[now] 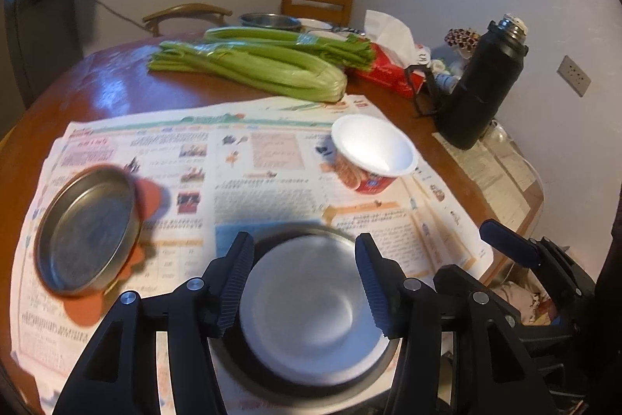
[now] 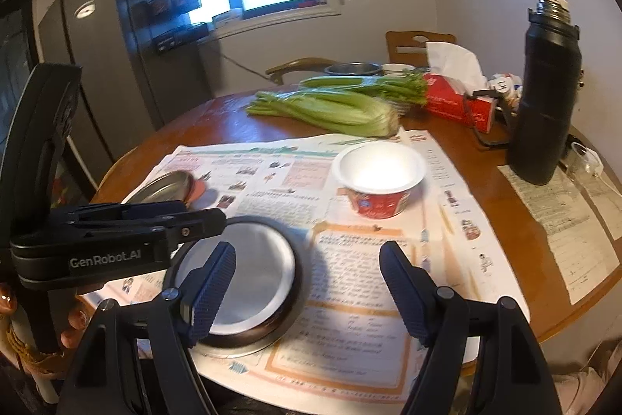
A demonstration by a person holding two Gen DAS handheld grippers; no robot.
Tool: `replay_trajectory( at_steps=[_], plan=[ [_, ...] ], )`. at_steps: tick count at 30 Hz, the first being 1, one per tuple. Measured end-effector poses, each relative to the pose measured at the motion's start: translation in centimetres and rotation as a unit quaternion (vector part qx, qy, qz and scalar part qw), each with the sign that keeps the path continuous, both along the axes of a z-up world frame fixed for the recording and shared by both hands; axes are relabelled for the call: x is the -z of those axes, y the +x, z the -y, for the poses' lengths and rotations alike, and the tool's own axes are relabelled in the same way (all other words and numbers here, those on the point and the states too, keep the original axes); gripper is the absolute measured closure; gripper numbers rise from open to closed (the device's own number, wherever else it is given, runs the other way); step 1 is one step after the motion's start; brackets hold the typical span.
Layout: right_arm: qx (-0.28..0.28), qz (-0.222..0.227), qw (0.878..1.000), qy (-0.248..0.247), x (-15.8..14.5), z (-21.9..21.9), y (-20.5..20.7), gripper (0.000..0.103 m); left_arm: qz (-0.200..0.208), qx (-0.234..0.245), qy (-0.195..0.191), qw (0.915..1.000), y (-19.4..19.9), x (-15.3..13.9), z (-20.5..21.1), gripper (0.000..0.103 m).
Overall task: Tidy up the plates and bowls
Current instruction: 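Open the left tool and withdraw from the paper bowl, then move the left tool to the second paper bowl and grasp its rim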
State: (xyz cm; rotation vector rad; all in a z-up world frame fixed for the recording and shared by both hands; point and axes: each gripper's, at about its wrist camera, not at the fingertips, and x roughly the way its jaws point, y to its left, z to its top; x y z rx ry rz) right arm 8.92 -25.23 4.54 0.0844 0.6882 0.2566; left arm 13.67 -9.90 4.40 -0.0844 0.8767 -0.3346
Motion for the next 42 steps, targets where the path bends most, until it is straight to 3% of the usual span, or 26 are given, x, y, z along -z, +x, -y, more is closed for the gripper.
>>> replay_trajectory(
  at_steps=[10, 25, 42],
  plan=[
    [0.052, -0.013, 0.999, 0.002, 0.0, 2.7, 4.1, 0.026, 0.009, 0.036, 0.005, 0.9993, 4.3, -0.4, 2.2, 0.047],
    [0.071, -0.015, 0.997, 0.005, -1.0, 4.2, 7.6, 0.026, 0.009, 0.051, -0.003, 0.9986, 8.9, -1.2, 4.0, 0.047],
    [0.082, -0.097, 0.992, -0.006, 4.5, 5.8, 14.1, 0.026, -0.039, 0.060, -0.005, 0.9974, 12.8, 2.7, 5.1, 0.047]
  ],
)
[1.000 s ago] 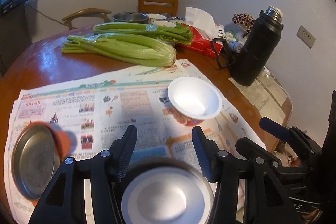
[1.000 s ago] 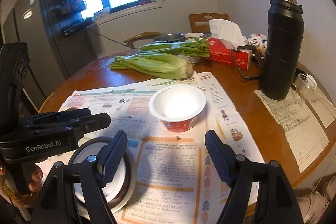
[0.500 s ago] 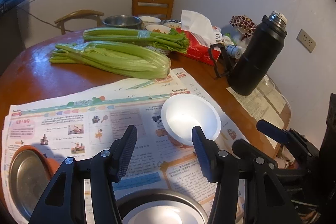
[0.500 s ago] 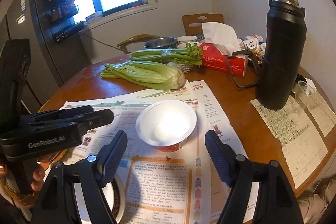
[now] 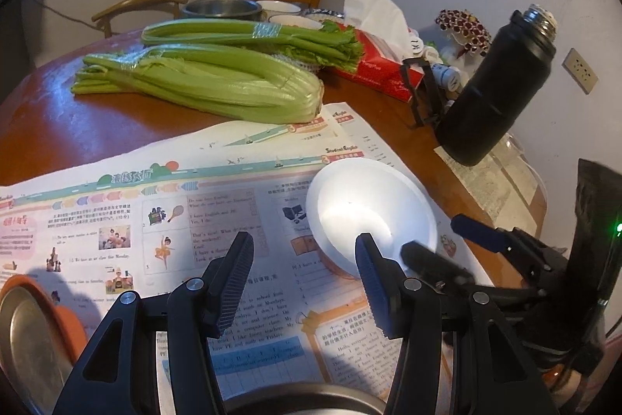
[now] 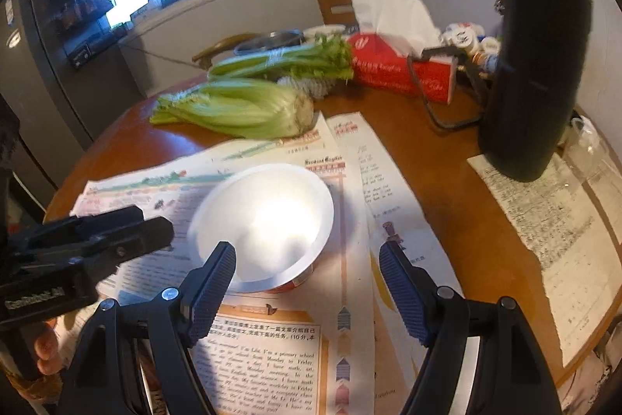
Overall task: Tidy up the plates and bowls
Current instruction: 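Move the left tool to the second paper bowl and grasp its rim, then lift the second paper bowl with the left tool over the steel bowl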
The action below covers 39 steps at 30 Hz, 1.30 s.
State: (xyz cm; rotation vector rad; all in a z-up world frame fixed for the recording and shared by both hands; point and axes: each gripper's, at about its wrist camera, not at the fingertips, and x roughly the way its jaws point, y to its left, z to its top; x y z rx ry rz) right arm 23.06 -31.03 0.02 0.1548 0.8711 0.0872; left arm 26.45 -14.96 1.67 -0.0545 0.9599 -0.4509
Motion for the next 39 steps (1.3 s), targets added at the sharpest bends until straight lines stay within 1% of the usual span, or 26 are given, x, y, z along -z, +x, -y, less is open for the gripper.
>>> replay_trajectory(
  at_steps=[4, 10, 14, 18, 22, 28, 39],
  plan=[
    [-0.024, -0.011, 1.000, 0.003, 0.9, -1.2, 0.6, 0.026, -0.015, -0.005, 0.003, 0.9999, 1.0, 1.0, -0.1, 0.047],
    [-0.066, -0.014, 0.998, 0.002, 1.3, -3.9, 0.9, 0.026, -0.032, -0.009, 0.006, 0.9994, 2.4, 2.4, -0.2, 0.047],
    [-0.107, -0.017, 0.994, 0.020, 1.6, -5.9, 0.5, 0.026, -0.052, -0.010, 0.002, 0.9986, 2.9, 3.3, -0.5, 0.047],
    [-0.129, -0.021, 0.991, 0.035, 1.6, -7.4, 0.3, 0.026, -0.068, -0.003, 0.001, 0.9977, 3.0, 4.0, -0.3, 0.047],
    [-0.129, -0.026, 0.991, 0.039, 1.6, -7.8, 0.3, 0.026, -0.056, 0.003, 0.004, 0.9984, 2.6, 3.6, -0.1, 0.047],
    [-0.127, -0.022, 0.991, 0.037, 1.1, -7.9, -0.1, 0.026, -0.045, 0.001, -0.006, 0.9990, 2.1, 2.7, -0.4, 0.047],
    [-0.128, 0.005, 0.991, 0.028, -1.5, -8.2, -1.8, 0.026, -0.016, -0.001, -0.014, 0.9998, 0.0, 0.1, -1.2, 0.047]
  ],
)
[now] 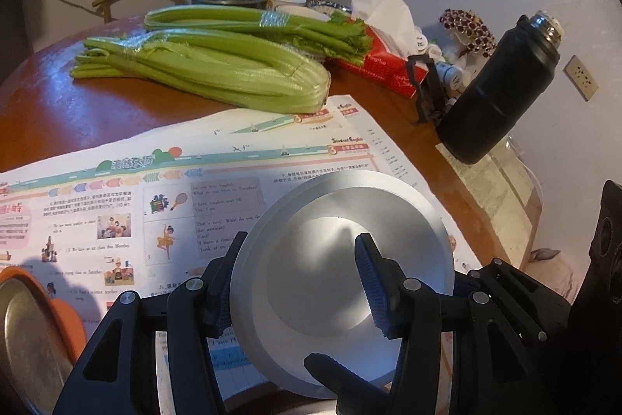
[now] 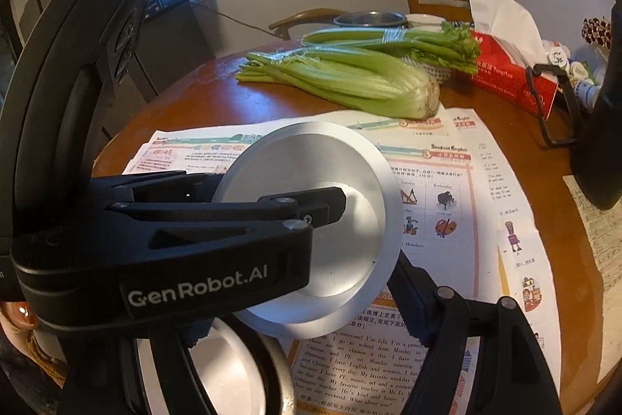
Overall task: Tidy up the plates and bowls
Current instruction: 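Lift the second paper bowl with the left tool over the steel bowl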
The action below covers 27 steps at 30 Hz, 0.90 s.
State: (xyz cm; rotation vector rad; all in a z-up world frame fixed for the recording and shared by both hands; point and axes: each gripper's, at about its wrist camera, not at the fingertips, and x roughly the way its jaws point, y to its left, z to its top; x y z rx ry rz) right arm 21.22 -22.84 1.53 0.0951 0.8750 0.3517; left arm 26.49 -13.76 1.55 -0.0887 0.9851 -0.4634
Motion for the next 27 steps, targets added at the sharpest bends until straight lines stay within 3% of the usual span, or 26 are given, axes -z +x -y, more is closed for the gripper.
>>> replay_trajectory(
  at_steps=[17, 27],
  plan=[
    [-0.015, 0.054, 0.998, -0.007, -4.1, -1.8, -4.7, 0.026, 0.044, -0.014, -0.002, 0.9989, -5.5, -4.0, -2.2, 0.047],
    [-0.034, 0.072, 0.997, 0.011, -5.1, -2.8, -7.5, 0.026, 0.064, -0.042, 0.019, 0.9969, -9.1, -5.6, -3.7, 0.047]
  ],
)
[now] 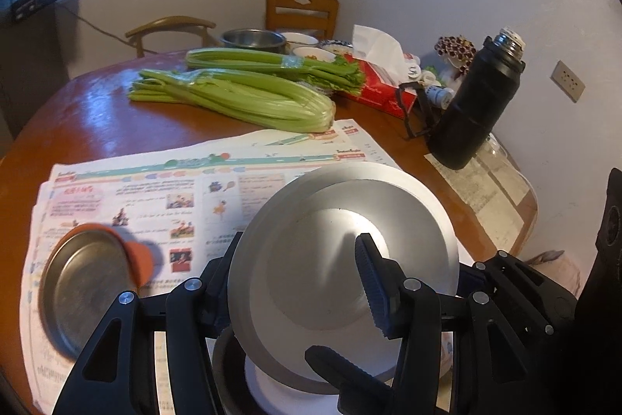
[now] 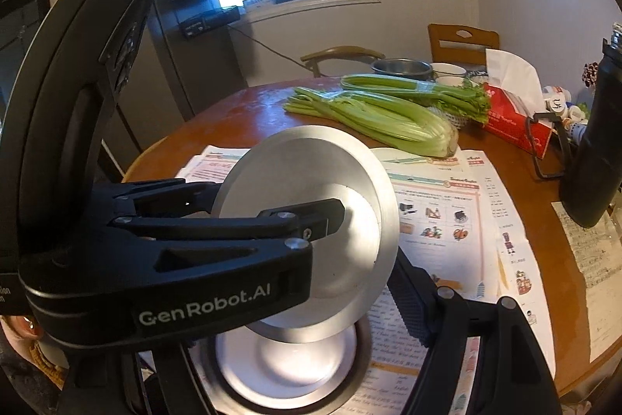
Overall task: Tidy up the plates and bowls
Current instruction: 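Lift the second paper bowl with the left tool over the steel bowl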
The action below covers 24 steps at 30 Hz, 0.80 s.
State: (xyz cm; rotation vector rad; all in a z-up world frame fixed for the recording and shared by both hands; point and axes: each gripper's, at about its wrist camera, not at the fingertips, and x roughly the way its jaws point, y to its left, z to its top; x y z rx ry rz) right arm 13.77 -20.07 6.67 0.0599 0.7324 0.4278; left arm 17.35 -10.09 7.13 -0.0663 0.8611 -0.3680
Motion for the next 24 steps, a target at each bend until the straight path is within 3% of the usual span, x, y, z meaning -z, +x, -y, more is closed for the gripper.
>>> replay_trajectory(
  at_steps=[24],
  plan=[
    [-0.044, 0.018, 0.999, 0.009, -1.2, -2.3, -3.0, 0.026, 0.005, -0.032, -0.011, 0.9994, -4.0, -0.9, -2.8, 0.047]
  ],
)
